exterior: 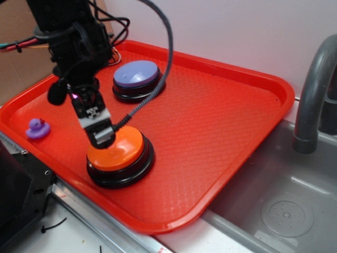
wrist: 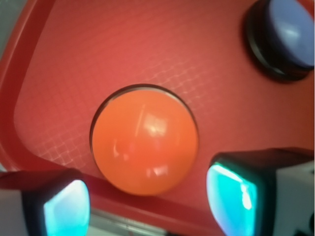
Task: Push the orange button.
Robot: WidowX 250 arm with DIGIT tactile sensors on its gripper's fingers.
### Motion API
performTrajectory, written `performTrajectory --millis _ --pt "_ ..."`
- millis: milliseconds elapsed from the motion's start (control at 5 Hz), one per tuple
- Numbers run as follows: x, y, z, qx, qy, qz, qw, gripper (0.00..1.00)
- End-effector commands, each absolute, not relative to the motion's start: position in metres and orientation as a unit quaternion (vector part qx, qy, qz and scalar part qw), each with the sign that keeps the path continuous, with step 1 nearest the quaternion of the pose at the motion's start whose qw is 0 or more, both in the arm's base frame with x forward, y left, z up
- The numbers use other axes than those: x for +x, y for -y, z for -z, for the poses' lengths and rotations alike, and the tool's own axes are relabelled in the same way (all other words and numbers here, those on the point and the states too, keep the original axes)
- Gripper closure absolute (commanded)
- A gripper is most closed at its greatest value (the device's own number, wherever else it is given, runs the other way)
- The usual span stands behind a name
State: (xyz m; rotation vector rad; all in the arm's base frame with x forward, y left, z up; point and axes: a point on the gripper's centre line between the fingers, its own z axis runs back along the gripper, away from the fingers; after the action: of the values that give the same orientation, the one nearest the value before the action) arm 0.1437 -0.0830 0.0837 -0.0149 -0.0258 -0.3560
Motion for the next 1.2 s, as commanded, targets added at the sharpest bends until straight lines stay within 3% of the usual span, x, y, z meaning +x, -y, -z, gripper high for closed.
performTrajectory --millis 0,400,600,800,1000 --pt "0.146 0.084 -0.052 -0.031 -0.042 0.181 0.982 0.00" --pt "0.149 0.085 -0.060 -0.022 -0.043 0.183 0.982 0.00" --pt "0.157 0.086 -0.081 -0.008 -0.021 0.184 0.983 0.00" --pt "0.175 0.086 -0.105 -0.023 -0.006 0.179 0.984 0.00" --pt "0.177 0.083 -0.112 -0.025 -0.005 0.172 0.985 0.00"
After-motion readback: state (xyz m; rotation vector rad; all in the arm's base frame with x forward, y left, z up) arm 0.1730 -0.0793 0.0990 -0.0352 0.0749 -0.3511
